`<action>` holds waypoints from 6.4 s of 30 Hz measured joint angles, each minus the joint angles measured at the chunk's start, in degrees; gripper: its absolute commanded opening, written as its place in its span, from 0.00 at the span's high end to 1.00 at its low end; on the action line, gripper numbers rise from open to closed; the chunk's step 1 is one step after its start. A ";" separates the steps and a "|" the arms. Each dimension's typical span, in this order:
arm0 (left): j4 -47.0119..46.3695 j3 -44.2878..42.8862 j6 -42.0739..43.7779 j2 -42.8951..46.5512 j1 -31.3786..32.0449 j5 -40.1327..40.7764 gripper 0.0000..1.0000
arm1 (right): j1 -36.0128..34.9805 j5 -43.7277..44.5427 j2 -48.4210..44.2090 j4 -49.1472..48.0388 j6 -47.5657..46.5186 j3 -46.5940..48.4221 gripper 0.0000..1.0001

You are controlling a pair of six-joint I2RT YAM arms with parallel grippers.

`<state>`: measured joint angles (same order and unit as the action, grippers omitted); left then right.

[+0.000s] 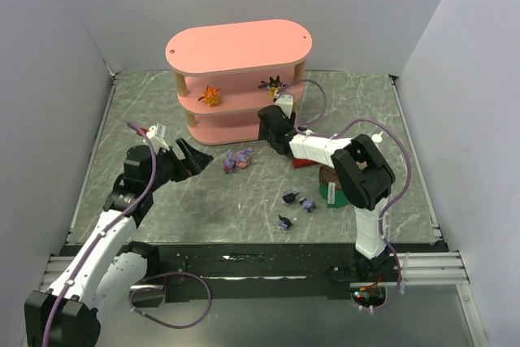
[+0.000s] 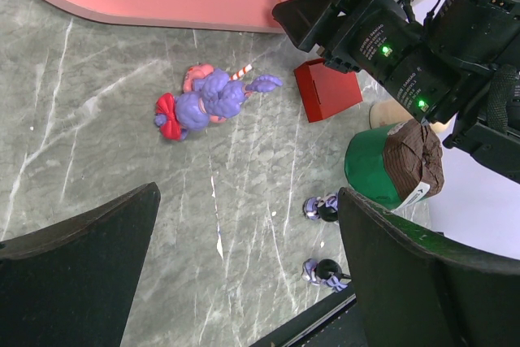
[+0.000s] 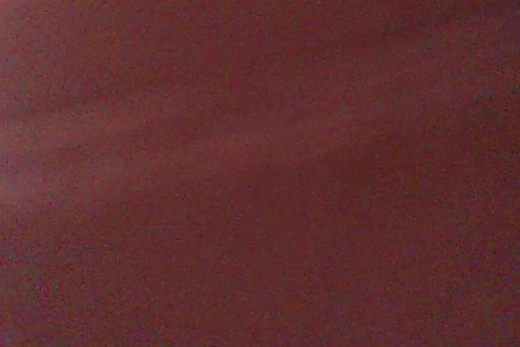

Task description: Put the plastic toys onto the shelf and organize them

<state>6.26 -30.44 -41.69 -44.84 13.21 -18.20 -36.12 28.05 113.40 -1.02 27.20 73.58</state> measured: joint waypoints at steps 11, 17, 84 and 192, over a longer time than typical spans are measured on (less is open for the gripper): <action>0.00 0.00 0.00 0.00 0.00 0.00 0.04 | -0.02 -0.04 0.00 0.81 0.22 0.35 0.32; 0.00 0.00 0.00 0.00 0.00 0.00 0.04 | 0.00 -0.07 0.02 0.90 0.26 0.46 0.28; 0.04 0.00 0.02 1.88 0.00 0.00 0.04 | 10.97 -23.08 -11.15 -8.41 52.89 -12.09 0.41; -0.04 0.00 0.00 1.44 0.22 -0.57 0.04 | 8.35 -18.25 -2.95 -26.14 56.85 -22.10 0.39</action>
<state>6.22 -30.44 -41.69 -43.40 13.43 -18.76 -27.77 9.80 110.45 -27.16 84.05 51.48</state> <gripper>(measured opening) 0.966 0.594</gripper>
